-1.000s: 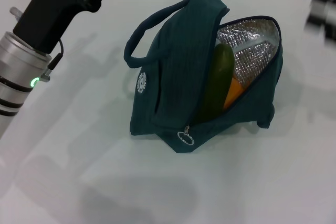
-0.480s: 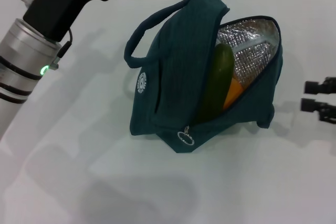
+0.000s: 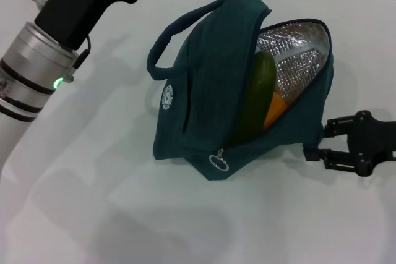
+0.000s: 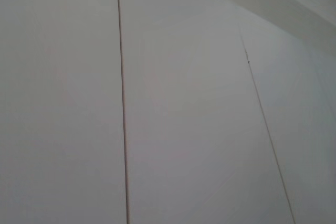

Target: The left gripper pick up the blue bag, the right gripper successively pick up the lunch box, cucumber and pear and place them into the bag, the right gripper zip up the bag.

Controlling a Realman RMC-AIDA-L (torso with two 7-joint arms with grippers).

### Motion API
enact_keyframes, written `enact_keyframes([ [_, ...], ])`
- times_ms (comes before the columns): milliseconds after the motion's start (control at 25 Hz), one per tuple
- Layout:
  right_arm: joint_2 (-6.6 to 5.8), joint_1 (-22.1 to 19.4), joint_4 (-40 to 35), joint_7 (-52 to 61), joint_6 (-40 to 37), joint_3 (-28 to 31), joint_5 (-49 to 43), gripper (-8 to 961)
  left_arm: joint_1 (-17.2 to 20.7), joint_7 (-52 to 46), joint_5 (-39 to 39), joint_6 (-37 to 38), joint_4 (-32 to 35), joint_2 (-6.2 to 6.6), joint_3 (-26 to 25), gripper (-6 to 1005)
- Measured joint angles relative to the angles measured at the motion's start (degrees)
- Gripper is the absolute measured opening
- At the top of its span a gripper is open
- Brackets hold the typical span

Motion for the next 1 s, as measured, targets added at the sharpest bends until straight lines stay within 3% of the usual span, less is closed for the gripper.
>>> enact_keyframes([
  [400, 0.13, 1.7, -4.5, -5.7, 5.5, 0.1, 1.7, 301, 0.2, 1.1, -0.1, -0.2, 0.0, 0.03, 0.0, 749],
  [600, 0.23, -1.3, -5.7, -13.0, 5.4, 0.2, 12.5, 281, 0.2, 2.1, -0.1, -0.3, -0.5, 0.01, 0.0, 748],
  [680, 0.18, -2.6, -6.7, -15.5, 5.3, 0.2, 16.9, 89, -0.2, 2.6, -0.1, -0.5, -1.0, -0.04, 0.0, 748],
  [1000, 0.18, -3.3, -10.7, -25.9, 3.7, 0.2, 25.5, 63, -0.4, 3.6, 0.5, -0.7, -1.6, -0.16, 0.1, 746],
])
